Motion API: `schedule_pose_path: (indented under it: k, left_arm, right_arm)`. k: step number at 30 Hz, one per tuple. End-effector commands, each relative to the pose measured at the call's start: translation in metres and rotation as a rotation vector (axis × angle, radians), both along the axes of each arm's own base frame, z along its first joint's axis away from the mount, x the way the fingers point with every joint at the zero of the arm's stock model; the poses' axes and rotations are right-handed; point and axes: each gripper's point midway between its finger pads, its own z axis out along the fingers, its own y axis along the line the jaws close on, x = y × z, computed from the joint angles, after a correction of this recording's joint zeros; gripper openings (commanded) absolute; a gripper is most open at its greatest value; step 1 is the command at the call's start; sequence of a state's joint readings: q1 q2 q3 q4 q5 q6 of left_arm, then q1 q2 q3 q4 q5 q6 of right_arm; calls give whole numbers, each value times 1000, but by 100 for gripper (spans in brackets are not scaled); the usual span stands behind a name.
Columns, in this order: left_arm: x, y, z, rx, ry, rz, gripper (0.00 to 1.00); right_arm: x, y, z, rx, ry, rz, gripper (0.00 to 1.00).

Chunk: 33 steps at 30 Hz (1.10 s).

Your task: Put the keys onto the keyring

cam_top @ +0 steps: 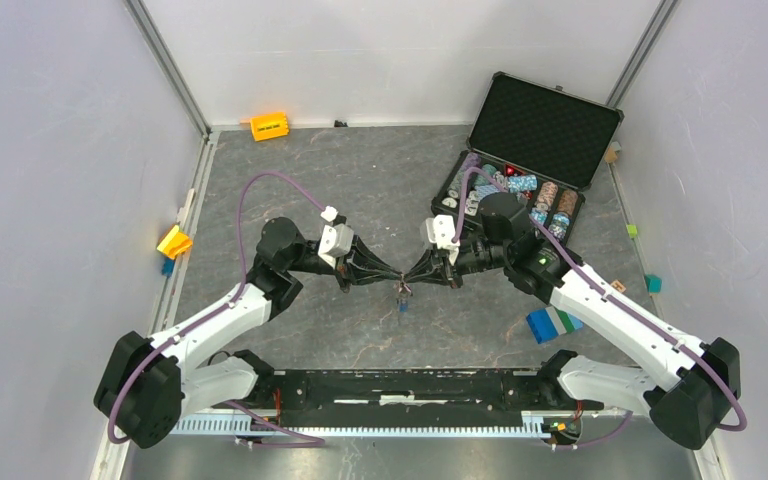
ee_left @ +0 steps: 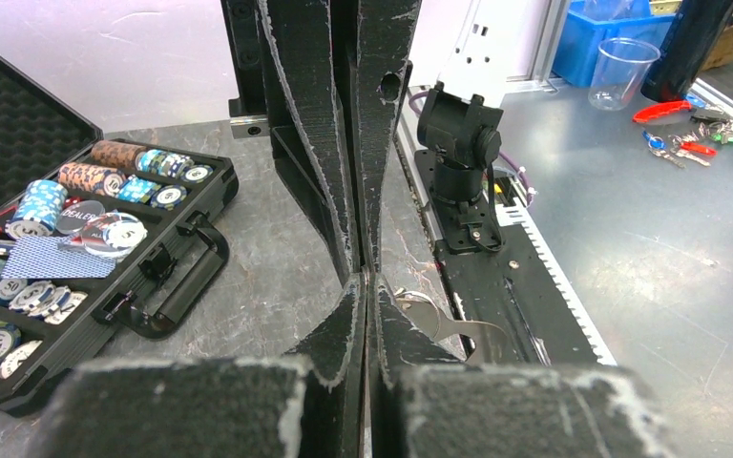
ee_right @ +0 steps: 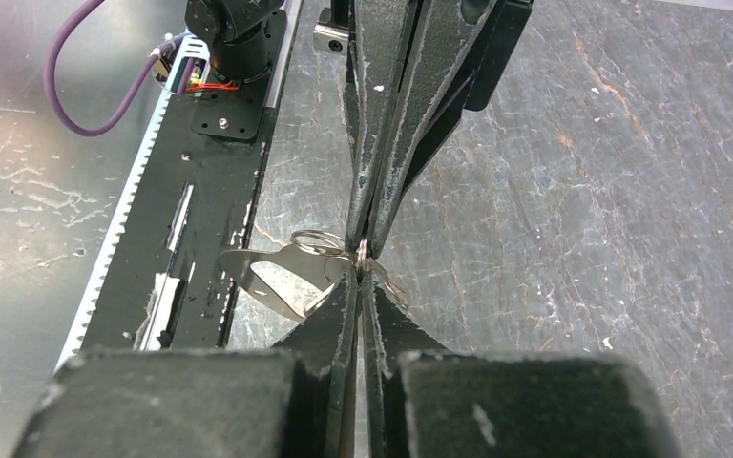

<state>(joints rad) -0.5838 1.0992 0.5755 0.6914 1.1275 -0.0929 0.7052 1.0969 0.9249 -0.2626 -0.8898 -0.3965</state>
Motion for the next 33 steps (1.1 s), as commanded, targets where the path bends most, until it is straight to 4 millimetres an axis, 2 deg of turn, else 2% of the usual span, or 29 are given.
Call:
schedule_pose_path:
  k: [1, 6, 9, 14, 21, 26, 33]
  left_arm:
    - [1, 0, 9, -27, -24, 7, 2]
    - [2, 0, 5, -17, -25, 14, 2]
    - [6, 1, -2, 14, -40, 27, 4]
    - [19, 5, -19, 159, -106, 70, 32]
    - [34, 15, -19, 303, -186, 122, 54]
    - [30, 13, -19, 297, -178, 99, 56]
    - [30, 3, -11, 206, -67, 113, 49]
  right_arm:
    - [-1, 4, 8, 34, -14, 15, 1]
    - [1, 2, 10, 24, -28, -8, 0]
    - [10, -2, 13, -10, -56, -52, 0]
    - [19, -9, 12, -96, -107, -121, 0]
    - [28, -9, -2, -255, -138, -177, 0]
    - [35, -7, 0, -322, -181, -222, 0]
    - [35, 0, 0, -380, -219, -239, 0]
